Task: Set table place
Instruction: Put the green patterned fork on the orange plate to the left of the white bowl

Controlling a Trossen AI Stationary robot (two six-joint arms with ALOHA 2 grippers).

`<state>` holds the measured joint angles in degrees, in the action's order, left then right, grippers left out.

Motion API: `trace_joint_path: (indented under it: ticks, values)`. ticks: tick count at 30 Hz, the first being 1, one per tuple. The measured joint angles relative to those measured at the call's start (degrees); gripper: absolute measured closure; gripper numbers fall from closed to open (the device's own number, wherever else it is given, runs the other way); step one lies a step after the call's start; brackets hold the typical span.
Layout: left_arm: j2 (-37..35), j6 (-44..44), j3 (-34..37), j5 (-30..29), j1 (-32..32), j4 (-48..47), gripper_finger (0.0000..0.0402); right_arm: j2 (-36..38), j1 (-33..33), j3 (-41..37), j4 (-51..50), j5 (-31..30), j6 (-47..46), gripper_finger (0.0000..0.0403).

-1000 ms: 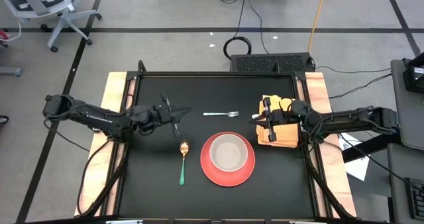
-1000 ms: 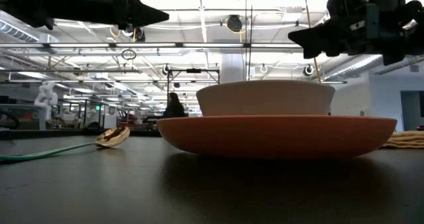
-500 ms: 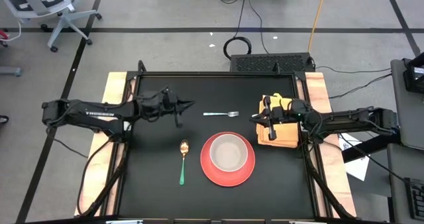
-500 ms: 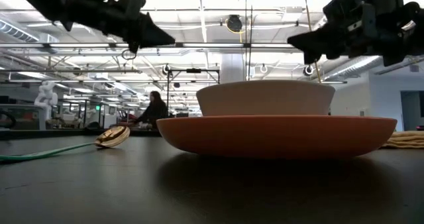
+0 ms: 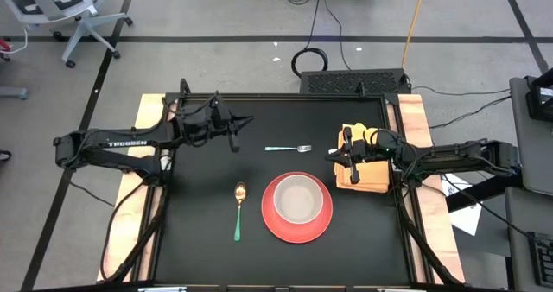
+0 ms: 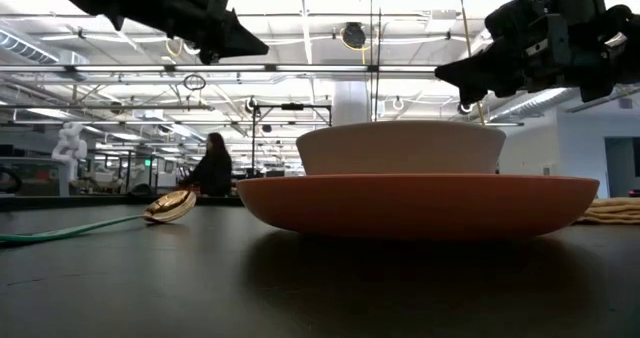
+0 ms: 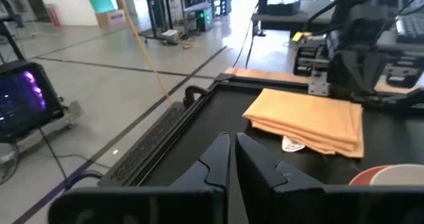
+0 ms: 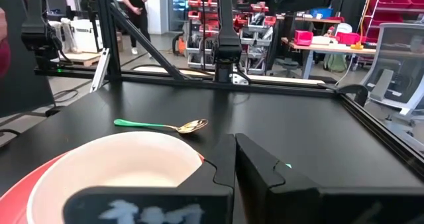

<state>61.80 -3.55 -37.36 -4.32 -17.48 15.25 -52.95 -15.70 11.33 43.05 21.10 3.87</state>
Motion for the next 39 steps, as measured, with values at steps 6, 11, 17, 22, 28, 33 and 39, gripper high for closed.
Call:
trace_joint_path:
  ticks: [6,11,17,22,28,33,39]
  values:
    - [0.0,-0.3,0.0,0.0,-0.6,-0.8,0.0371,0.0,0.0,0.0,0.0,0.0,0.2,0.0403]
    - [0.0,0.8,0.0,0.0,-0.5,-2.3,0.0371,0.0,0.0,0.0,0.0,0.0,0.2,0.0403]
    - [0.4,1.0,0.0,4.4,-0.4,-4.7,0.0371,0.0,0.0,0.0,0.0,0.0,0.2,0.0403]
    - [2.5,0.9,-0.3,5.1,-1.8,-5.2,0.0371,0.0,0.0,0.0,0.5,0.0,0.4,0.0403]
    - [7.4,1.4,-4.4,10.2,-4.5,-6.8,0.0371,0.0,0.0,0.0,0.4,0.0,1.4,0.0403]
    - [13.3,0.9,-9.6,15.7,-5.1,-7.7,0.0371,0.0,0.0,0.0,0.4,0.0,1.5,0.0403]
    - [20.1,-2.0,-17.7,22.3,-5.0,-11.5,0.0371,0.0,0.0,0.0,0.4,0.0,1.5,0.0403]
